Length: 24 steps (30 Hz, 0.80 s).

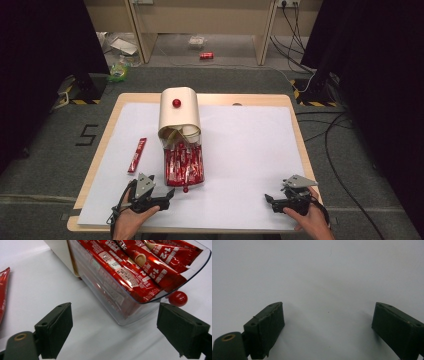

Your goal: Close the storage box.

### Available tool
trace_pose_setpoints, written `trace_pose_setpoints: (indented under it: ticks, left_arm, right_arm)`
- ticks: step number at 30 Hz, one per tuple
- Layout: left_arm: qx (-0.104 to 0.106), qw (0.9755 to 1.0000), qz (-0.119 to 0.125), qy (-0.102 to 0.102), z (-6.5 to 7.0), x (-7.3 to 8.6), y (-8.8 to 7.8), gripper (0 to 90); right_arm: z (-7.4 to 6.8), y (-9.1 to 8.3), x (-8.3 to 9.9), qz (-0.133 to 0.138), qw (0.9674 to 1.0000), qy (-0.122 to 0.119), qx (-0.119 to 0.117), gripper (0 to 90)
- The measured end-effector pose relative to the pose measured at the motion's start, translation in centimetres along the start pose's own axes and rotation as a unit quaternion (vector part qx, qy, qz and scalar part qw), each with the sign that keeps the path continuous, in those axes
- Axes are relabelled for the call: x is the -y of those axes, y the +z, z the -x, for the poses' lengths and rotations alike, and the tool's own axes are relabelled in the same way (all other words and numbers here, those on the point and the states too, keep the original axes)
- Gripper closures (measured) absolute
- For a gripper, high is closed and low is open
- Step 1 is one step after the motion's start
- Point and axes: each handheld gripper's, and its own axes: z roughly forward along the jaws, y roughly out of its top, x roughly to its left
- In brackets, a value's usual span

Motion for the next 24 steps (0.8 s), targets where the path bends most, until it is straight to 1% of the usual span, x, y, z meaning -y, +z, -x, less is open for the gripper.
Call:
trace_pose_setpoints:
  ticks: [3, 6, 9, 12, 14, 16, 20, 22, 24]
  left_arm:
    - [0.003, 1.0000, 0.001, -0.002, 0.1, -0.1, 0.1, 12.6]
    - [0.002, 1.0000, 0.000, 0.004, 0.3, -0.2, 0.2, 12.5]
    - [0.001, 1.0000, -0.001, 0.003, 0.4, -0.5, 0.4, 10.9]
    - [-0.002, 1.0000, 0.002, 0.007, 0.5, -0.8, 0.5, 10.9]
    - [-0.001, 1.0000, 0.007, 0.002, 0.4, -1.0, 0.6, 10.8]
    - [-0.005, 0.9999, 0.013, -0.003, 0.3, -1.3, 0.7, 10.8]
    - [-0.010, 0.9995, 0.021, -0.020, 0.0, -1.6, 0.9, 10.9]
    - [-0.016, 0.9993, 0.023, -0.023, -0.1, -1.8, 0.9, 13.0]
    - [-0.014, 0.9994, 0.023, -0.024, -0.2, -1.8, 1.1, 13.2]
  right_arm:
    - [0.0, 0.0, 0.0, 0.000, 1.0000, 0.000, 0.000, 11.2]
    - [0.0, 0.0, 0.0, 0.000, 1.0000, 0.000, 0.000, 11.2]
    - [0.0, 0.0, 0.0, 0.000, 1.0000, 0.000, 0.000, 11.3]
    - [0.0, 0.0, 0.0, 0.000, 1.0000, -0.001, 0.000, 11.2]
    - [0.0, 0.0, 0.0, 0.000, 1.0000, 0.000, 0.000, 11.3]
    - [0.0, 0.0, 0.0, 0.000, 1.0000, 0.000, 0.000, 11.3]
    - [0.0, 0.0, 0.0, 0.000, 1.0000, 0.000, 0.000, 11.3]
    - [0.0, 0.0, 0.0, 0.000, 1.0000, 0.000, 0.000, 11.3]
    - [0.0, 0.0, 0.0, 0.000, 1.0000, -0.001, 0.000, 11.2]
